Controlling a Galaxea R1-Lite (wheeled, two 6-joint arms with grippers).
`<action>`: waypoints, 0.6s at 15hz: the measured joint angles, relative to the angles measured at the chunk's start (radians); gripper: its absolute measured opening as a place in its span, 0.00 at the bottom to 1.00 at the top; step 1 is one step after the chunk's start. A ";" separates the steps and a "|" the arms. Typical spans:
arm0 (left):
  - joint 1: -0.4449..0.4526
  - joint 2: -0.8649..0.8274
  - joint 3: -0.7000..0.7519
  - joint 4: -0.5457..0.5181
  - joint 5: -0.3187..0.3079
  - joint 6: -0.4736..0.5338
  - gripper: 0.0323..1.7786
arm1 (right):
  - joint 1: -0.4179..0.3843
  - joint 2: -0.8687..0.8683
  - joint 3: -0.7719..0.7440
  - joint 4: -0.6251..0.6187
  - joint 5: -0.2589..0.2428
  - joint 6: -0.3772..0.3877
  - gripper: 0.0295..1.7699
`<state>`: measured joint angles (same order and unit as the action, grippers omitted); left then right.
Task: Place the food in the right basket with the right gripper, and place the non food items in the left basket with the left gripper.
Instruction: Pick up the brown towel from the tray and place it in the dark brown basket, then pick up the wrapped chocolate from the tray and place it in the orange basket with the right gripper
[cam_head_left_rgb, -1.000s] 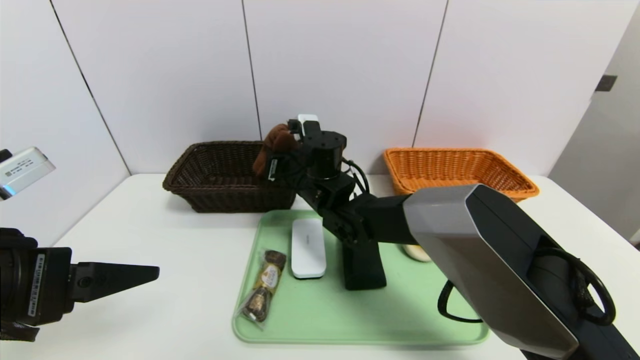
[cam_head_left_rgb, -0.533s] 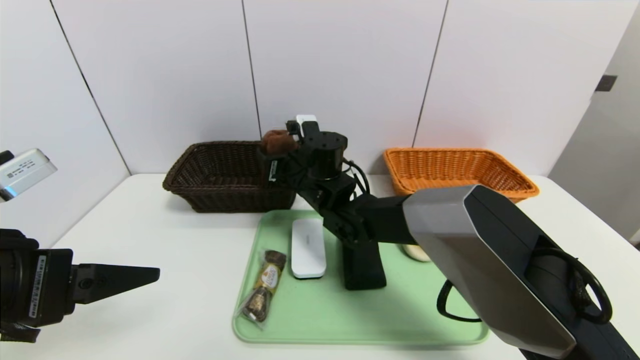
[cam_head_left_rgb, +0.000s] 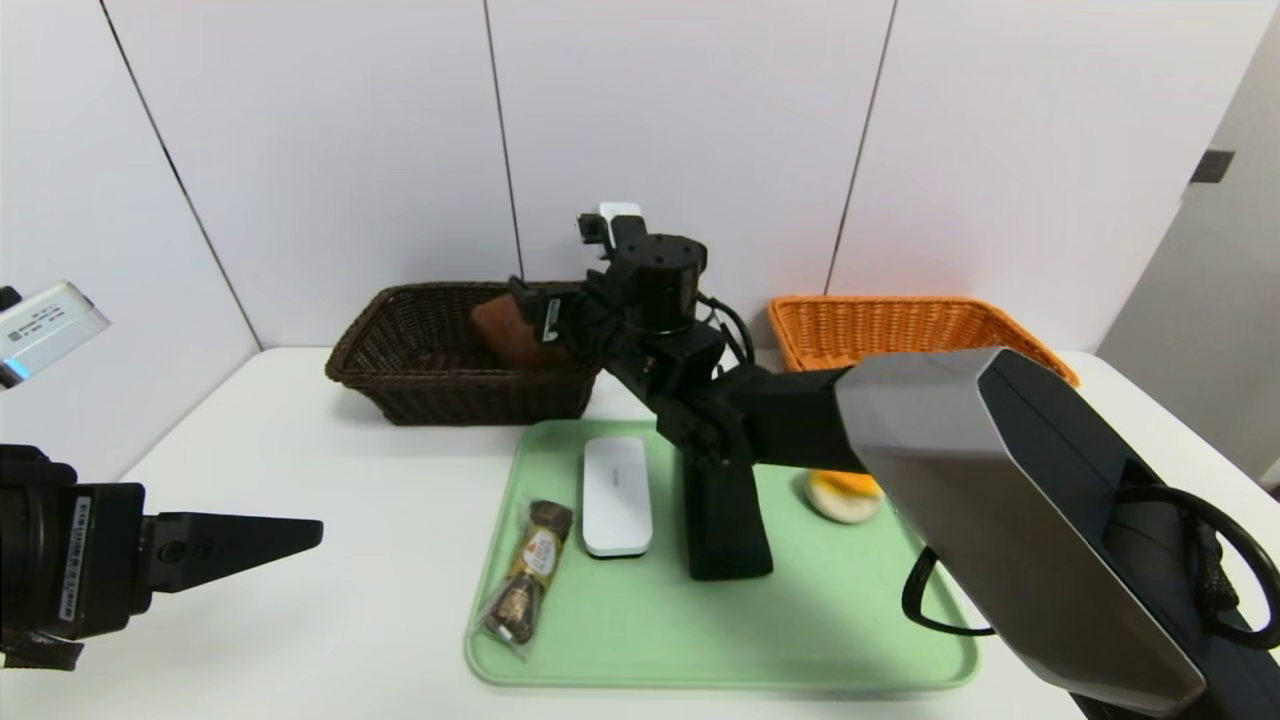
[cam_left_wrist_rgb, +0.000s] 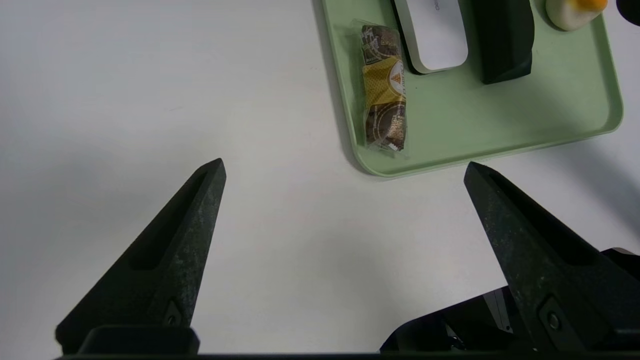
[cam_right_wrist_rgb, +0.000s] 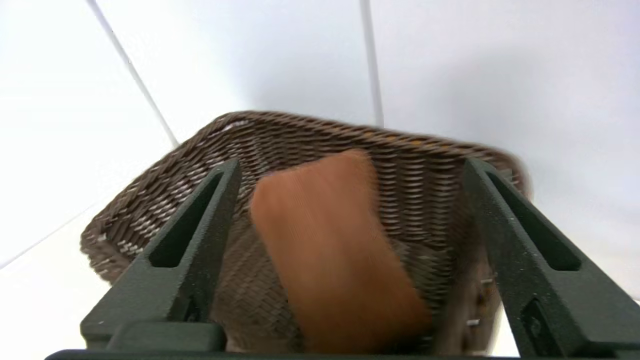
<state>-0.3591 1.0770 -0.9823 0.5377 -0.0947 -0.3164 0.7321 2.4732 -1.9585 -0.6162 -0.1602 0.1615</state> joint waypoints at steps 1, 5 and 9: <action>0.000 -0.001 0.000 0.000 0.000 0.000 0.95 | -0.008 -0.005 0.000 0.003 -0.021 -0.021 0.88; -0.009 -0.001 -0.005 -0.023 0.001 0.000 0.95 | -0.013 -0.089 0.000 0.053 -0.046 -0.031 0.91; -0.013 -0.003 -0.007 -0.047 0.002 -0.007 0.95 | 0.025 -0.295 0.001 0.415 -0.046 0.180 0.93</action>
<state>-0.3721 1.0743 -0.9889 0.4906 -0.0928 -0.3236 0.7570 2.1783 -1.9570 -0.2011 -0.2062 0.3411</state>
